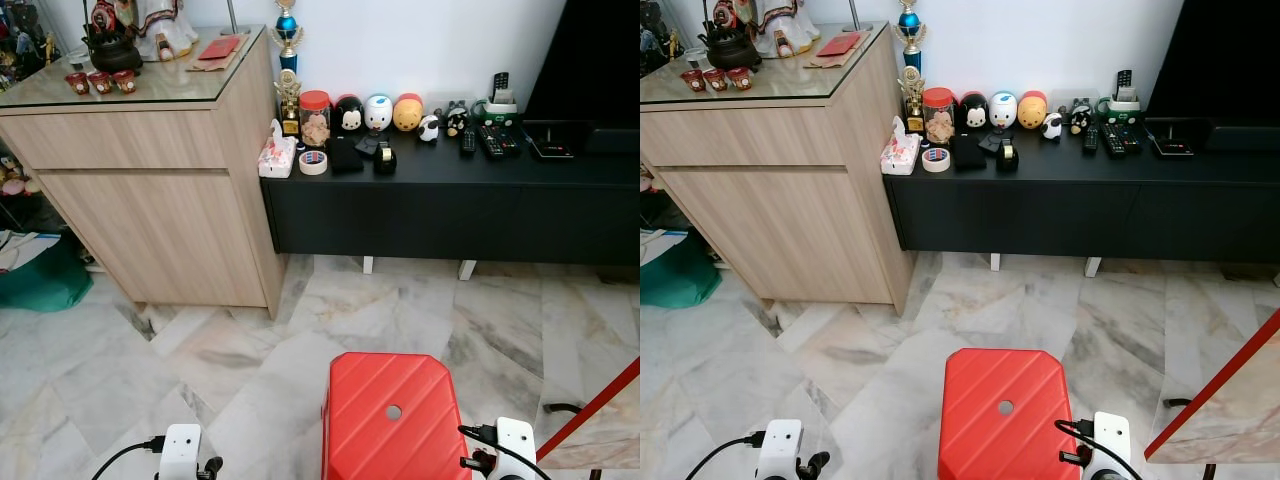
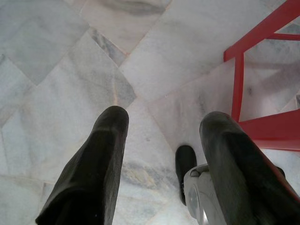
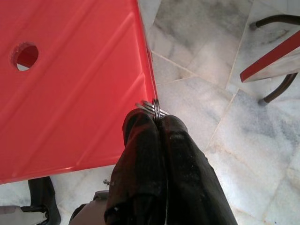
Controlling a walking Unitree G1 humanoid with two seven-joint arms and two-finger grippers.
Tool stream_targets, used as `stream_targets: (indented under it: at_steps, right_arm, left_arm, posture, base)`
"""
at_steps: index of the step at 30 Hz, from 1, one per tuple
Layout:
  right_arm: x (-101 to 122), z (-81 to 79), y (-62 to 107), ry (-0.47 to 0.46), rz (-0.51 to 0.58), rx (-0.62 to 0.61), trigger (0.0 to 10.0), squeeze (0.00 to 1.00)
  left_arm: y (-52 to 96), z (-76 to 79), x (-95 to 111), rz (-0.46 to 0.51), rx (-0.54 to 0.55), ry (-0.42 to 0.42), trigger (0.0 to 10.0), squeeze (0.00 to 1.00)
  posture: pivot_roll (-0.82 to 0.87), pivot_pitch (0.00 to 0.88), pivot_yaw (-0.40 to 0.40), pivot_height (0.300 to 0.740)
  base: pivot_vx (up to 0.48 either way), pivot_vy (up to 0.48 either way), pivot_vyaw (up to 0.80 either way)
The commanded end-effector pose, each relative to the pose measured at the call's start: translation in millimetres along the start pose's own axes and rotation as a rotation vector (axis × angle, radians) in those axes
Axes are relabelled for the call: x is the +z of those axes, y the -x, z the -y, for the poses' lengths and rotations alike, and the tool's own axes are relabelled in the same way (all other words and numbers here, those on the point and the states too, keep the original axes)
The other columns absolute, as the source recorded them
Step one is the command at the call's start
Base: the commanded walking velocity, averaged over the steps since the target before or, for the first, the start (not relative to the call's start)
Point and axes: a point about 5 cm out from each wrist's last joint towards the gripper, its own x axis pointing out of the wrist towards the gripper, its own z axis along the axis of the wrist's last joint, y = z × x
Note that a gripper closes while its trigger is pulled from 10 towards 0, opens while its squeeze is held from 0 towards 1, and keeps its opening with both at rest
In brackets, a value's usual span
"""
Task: Hang keys on a hook
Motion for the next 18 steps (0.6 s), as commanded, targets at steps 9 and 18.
stream_targets:
  at_steps: [9, 18]
  right_arm:
    - [0.3, -0.7, -0.2, 0.005, -0.004, 0.002, 10.0, 0.0]
    - [-3.0, -1.4, 0.2, 0.007, -0.011, 0.005, 10.0, 0.0]
  left_arm:
    - [0.9, 1.1, -6.1, -0.034, 0.005, 0.013, 10.0, 0.0]
    - [2.6, -1.5, -11.0, -0.049, 0.011, 0.022, 10.0, 0.0]
  posture:
    - [-0.04, 0.0, 0.032, 0.74]
    - [-0.04, 0.0, 0.029, 0.74]
  base:
    - [-0.162, 0.0, 0.0]
    - [-0.258, 0.0, 0.0]
